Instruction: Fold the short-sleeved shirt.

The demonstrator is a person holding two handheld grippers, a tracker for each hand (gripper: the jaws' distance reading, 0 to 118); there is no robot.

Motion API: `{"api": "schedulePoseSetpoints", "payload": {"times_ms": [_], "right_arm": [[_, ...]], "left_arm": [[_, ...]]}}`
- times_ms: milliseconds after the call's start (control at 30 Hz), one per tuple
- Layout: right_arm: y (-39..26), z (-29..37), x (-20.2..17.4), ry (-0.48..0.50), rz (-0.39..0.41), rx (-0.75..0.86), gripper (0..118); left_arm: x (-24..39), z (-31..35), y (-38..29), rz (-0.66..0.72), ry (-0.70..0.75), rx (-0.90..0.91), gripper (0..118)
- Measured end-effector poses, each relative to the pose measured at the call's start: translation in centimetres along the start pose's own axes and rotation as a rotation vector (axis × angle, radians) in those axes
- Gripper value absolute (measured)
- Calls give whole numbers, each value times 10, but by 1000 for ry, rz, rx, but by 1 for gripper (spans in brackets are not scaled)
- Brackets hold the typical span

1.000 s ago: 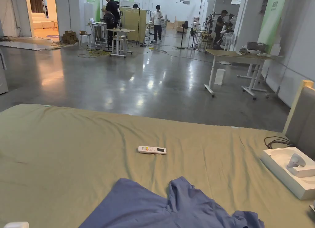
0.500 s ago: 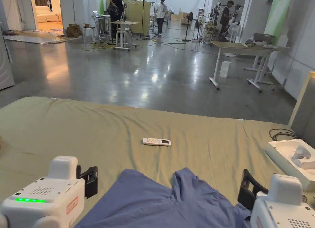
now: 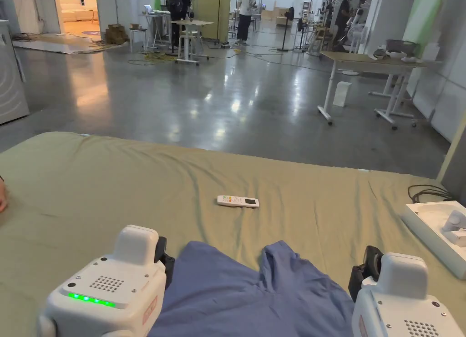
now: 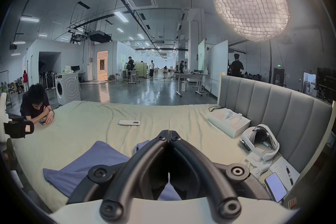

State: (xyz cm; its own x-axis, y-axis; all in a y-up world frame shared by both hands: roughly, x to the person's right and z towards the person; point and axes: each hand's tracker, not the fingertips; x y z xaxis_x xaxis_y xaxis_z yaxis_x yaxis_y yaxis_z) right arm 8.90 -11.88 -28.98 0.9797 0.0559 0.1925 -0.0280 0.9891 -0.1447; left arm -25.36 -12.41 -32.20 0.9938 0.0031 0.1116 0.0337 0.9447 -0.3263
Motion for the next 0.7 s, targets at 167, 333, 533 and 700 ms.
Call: {"api": "schedulePoseSetpoints", "payload": {"times_ms": [167,333,533,700], "right_arm": [[-10,-7,2,14,12,-44,0],[-20,-13,0,17,37,-85,0],[-30,-19,-3,22,49,-126,0],[-36,-25,-5,28,62,-163,0]], "left_arm": [[-65,-18,-23,90,74,-189,2],[-127,-40,-65,192,133,-377,3],[-165,-65,-105,305,122,-560,53],[-171,-83,-123,370,105,-612,63]]}}
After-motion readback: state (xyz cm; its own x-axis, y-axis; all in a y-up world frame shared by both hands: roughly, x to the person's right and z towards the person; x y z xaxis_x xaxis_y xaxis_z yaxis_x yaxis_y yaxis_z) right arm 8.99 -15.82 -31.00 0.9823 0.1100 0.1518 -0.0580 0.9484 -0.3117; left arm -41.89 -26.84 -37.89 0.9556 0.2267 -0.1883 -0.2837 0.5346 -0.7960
